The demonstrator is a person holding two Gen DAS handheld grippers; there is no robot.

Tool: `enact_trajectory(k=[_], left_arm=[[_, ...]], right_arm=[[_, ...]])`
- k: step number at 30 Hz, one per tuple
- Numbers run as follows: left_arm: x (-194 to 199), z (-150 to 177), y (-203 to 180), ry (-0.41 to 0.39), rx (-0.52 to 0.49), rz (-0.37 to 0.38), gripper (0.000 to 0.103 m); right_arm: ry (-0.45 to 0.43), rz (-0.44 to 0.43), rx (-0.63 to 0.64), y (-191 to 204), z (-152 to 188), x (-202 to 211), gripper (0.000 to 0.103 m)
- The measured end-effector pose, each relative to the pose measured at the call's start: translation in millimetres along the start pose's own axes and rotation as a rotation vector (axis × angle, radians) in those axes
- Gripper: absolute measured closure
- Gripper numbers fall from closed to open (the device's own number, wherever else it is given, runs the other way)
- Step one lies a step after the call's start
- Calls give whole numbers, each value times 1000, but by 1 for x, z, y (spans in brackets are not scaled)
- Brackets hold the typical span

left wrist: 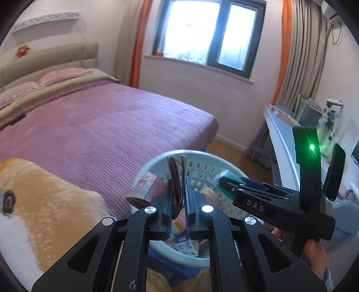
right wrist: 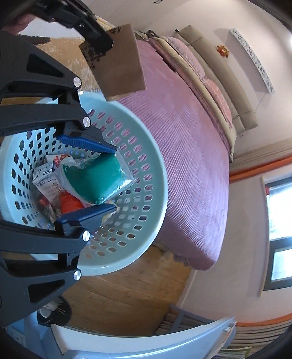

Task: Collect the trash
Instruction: 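Carry the brown booklet and teal packet over the teal basket with both tools, then open both tools to drop the booklet and teal packet into the basket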

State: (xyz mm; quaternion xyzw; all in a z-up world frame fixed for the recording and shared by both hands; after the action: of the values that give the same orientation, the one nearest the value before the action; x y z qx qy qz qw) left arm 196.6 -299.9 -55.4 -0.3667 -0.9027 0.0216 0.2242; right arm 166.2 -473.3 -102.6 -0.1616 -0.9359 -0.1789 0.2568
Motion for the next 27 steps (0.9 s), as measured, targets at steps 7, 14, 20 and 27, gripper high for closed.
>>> enact_trajectory(k=[7,14,20,27], left_arm=[[-1,7,8,5,18,-15,39],[29,11,26,-23,113,-1,24],[67,14,49,-61,160,-53,24],[127,9,76,-177,133,-252,18]], right_arm=[[3,4,-13,-1,-2,5,54],[-10,8,36,13,0,17,52],[-17,7,54,19,2,29,27],[-97,-32,102,49,0,73,27]])
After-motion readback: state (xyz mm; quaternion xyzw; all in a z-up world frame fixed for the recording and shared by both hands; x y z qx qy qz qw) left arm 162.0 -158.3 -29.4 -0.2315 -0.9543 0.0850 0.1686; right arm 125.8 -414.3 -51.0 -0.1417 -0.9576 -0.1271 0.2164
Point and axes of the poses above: each gripper's, at about its wrist camera, not at the fingertips, and x roughly against the way its jaws point, y to its left, z to its underside, the point moved 7 cm from there along -x, roughly the way its jaws point, and after that the axes turned 13 degrees about -y, right-handed, at the moved point
